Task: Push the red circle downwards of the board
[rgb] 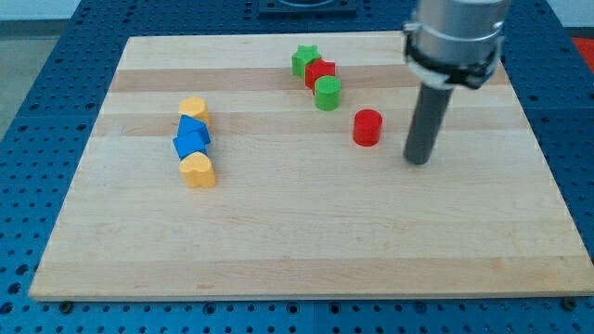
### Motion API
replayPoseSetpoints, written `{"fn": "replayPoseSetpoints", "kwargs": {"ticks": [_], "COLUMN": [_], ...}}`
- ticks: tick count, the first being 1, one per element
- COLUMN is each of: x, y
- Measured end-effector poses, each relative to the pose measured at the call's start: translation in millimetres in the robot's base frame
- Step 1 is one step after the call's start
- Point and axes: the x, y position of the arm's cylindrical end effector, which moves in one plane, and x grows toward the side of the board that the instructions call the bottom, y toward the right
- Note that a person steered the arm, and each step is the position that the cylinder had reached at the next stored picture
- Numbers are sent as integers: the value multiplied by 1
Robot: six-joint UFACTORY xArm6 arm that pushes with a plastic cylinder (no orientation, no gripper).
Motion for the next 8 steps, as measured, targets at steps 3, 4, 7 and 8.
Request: {"fn": "replayPoseSetpoints", "kwargs": {"ticks": [3,4,7,8], "x": [-63,-5,-72,-76], "y": [-19,-52,-26,-55]}}
